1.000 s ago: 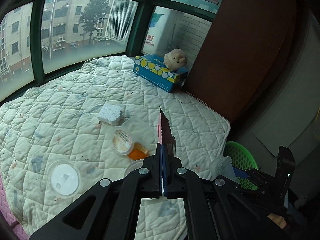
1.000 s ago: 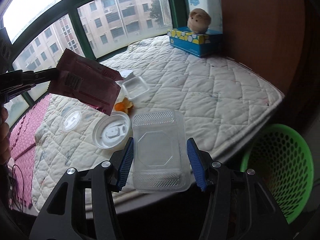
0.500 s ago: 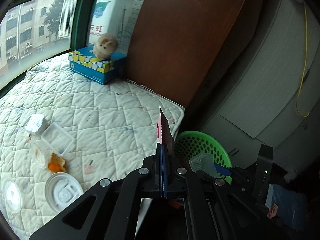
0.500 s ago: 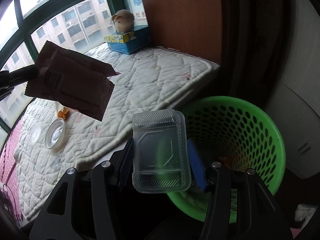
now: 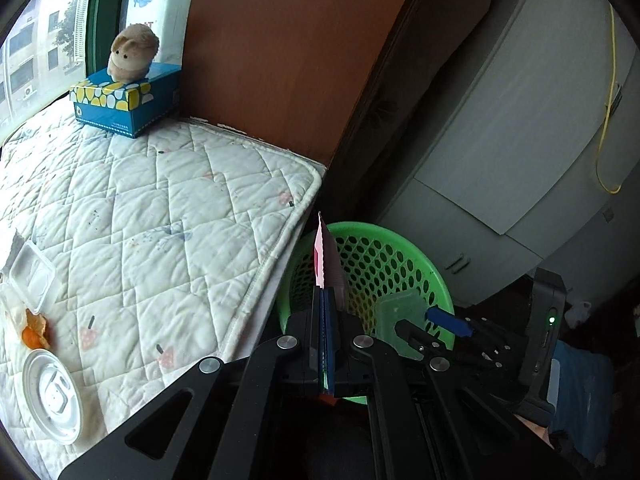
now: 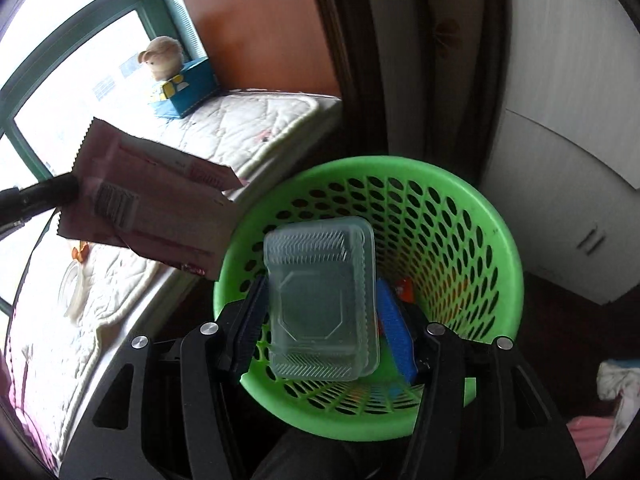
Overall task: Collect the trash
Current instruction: 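Open both tools to drop the wrapper and clear box into the green basket, then move both tools back over the mattress toward the white lids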
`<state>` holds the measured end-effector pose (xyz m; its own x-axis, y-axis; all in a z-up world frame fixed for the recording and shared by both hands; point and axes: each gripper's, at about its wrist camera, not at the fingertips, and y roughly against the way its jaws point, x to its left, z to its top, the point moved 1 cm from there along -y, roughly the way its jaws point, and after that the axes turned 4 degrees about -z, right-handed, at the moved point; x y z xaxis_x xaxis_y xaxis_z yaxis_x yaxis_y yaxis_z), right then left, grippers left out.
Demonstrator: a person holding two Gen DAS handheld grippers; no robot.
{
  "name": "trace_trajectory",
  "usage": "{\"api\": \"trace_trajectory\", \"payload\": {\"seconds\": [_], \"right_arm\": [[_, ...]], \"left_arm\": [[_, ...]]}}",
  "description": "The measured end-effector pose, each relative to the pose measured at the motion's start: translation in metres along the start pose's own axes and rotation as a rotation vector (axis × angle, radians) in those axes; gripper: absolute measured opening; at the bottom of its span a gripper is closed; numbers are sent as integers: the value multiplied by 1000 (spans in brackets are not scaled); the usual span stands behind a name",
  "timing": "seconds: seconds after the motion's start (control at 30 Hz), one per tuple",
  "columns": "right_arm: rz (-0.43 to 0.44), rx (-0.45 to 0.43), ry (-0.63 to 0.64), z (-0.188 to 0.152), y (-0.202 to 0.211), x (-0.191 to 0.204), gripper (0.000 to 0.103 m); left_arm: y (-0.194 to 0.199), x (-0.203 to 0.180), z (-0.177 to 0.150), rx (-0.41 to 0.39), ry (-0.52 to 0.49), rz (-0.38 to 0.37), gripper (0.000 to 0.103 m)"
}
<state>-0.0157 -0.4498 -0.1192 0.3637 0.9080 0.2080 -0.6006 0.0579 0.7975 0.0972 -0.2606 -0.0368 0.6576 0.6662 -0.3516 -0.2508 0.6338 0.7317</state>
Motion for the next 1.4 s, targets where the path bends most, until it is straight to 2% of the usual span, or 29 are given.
{"api": "trace_trajectory", "payload": {"seconds": [0.23, 0.37, 0.47, 0.57, 0.6, 0.67, 0.8, 1.03, 1.4], "right_arm": [[-6, -26, -23, -3, 10, -17, 67], [-5, -43, -40, -3, 16, -25, 67], [-6, -51, -49, -3, 20, -28, 67], [0, -55, -49, -3, 24, -28, 67], [2, -57, -45, -3, 27, -27, 67], [8, -59, -34, -3, 30, -23, 67], [21, -64, -10, -5, 34, -10, 70], [67, -60, 51, -7, 37, 27, 75], [149, -31, 200, -13, 29, 110, 81]], "left_arm": [[-35, -13, -14, 93, -2, -12, 2], [-45, -15, -19, 107, -7, 10, 25], [-46, -16, -23, 112, -5, 15, 38], [-44, -13, -26, 111, 3, 27, 44], [-42, -12, -27, 105, 5, 33, 45], [-35, -9, -30, 90, 2, 61, 54], [-17, 3, -36, 59, 11, 104, 60], [30, 39, -49, -21, 59, 221, 78], [100, 120, -78, -103, 150, 418, 90]]}}
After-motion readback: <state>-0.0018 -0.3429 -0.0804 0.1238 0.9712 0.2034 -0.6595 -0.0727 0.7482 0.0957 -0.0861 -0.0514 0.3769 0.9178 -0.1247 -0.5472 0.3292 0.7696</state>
